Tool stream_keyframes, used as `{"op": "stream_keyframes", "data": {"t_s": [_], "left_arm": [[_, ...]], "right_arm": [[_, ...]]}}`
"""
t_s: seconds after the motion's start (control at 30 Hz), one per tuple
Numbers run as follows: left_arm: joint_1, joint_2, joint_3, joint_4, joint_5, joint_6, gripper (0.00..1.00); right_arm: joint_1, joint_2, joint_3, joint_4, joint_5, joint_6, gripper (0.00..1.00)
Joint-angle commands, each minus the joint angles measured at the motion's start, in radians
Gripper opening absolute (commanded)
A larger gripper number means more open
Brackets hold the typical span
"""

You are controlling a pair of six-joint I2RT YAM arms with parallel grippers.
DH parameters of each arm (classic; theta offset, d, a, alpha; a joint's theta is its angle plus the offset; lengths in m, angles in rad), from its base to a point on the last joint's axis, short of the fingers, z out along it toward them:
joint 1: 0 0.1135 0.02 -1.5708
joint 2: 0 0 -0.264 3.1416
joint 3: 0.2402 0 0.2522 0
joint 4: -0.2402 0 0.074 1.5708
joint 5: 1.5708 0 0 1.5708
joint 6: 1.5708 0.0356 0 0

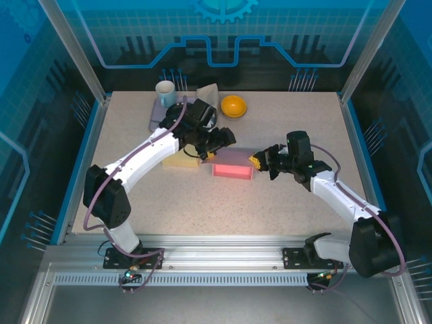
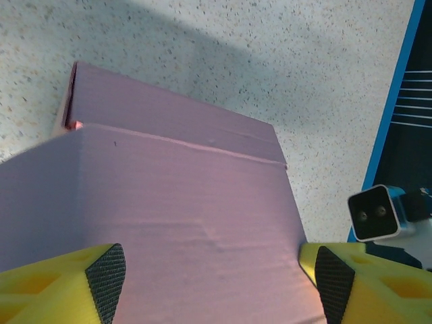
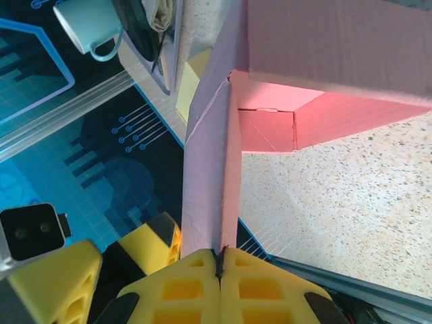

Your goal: Fold the paper box

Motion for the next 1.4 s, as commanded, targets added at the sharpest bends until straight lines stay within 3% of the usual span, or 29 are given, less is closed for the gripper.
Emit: {"op": "stream_keyframes", "data": {"t_s": [0.0, 0.2, 0.3, 0.57, 1.13, 1.27, 1.37], "left_arm": [[-0.023, -0.02, 0.02, -0.033, 0.014, -0.016, 0.77], [0.023, -0.003, 0.038, -0.147, -0.107, 0.096, 0.79], [0.058, 0.022, 0.032, -0.149, -0.087, 0.116, 0.8], [0.055, 0.037, 0.041, -0.043, 0.002, 0.068, 0.8], [-0.041, 0.033, -0.014, 0.038, 0.068, -0.087, 0.78], [-0.03, 0.037, 0.027, -0.09, -0.085, 0.015, 0.79], [0.008, 0.045, 0.011, -0.124, -0.098, 0.075, 0.8]], "right_arm": [[-0.02, -0.019, -0.033, 0.044, -0.008, 0.036, 0.0], [-0.034, -0.034, -0.026, 0.022, -0.021, 0.017, 0.0], [-0.04, -0.046, -0.024, 0.013, -0.024, 0.014, 0.0], [-0.04, -0.05, -0.019, 0.01, -0.026, 0.01, 0.0], [-0.045, -0.027, -0.056, 0.05, -0.011, 0.026, 0.0], [-0.051, -0.036, -0.083, 0.071, -0.015, 0.042, 0.0], [-0.062, -0.048, -0.084, 0.06, -0.019, 0.039, 0.0]]}}
